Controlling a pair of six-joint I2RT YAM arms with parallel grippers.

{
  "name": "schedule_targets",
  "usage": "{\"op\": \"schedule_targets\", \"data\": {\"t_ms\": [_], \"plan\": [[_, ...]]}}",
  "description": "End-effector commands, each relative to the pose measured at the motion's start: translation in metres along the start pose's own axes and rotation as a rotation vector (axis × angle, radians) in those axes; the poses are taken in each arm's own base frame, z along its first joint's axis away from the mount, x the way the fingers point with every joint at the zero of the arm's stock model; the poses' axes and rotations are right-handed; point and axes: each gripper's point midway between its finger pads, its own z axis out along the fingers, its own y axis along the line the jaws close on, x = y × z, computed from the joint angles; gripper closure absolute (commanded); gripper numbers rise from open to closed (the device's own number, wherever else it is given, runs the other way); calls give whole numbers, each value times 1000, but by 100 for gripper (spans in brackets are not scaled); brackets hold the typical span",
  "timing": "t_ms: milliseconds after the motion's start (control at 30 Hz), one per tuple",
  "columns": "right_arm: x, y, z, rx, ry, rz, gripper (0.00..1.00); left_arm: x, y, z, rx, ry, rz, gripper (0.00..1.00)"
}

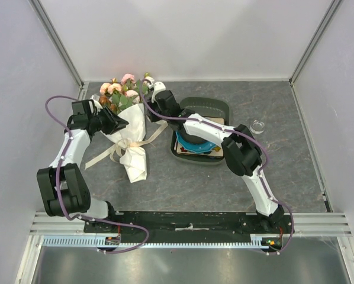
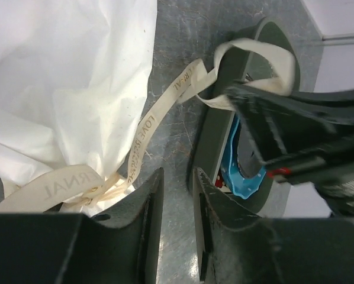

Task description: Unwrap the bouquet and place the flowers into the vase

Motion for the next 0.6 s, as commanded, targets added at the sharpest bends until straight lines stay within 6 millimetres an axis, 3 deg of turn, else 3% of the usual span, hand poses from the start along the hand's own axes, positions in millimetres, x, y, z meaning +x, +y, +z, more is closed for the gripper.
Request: {"op": "schedule_targets", "data": {"t_ms": [0,67,100,133,167,233,267,367,433,467,533,567], "plan": [[17,-4,-9,44,88,60,66,13,-5,-2,57,47,6,71],[42,-9,-15,68,172,60,51,9,-7,2,69,48,-11,75],[42,-6,-21,58,183,60,41,9,-1,10,59,61,-29,76],[57,-8,-26,69,218,56,36,8,2,13,53,66,-36,76],[50,-4,-34,70,206,53,33,6,2,17,51,70,-41,77],[61,2,-42,76,218,46,28,7,11,27,36,97,-73,80],[57,10,-46,63,205,51,27,4,9,31,39,104,-84,82],[70,43,-39,-84,200,97,28,5,22,44,1,151,-123,90],[64,74,-32,-232,186,150,38,4,32,48,-38,148,-124,92],[79,74,-21,-246,213,162,43,8,39,49,-61,149,-121,92],[73,88,-11,-290,203,167,55,10,46,50,-84,146,-115,92],[86,87,-3,-289,226,175,57,12,49,50,-86,153,-120,92]]}}
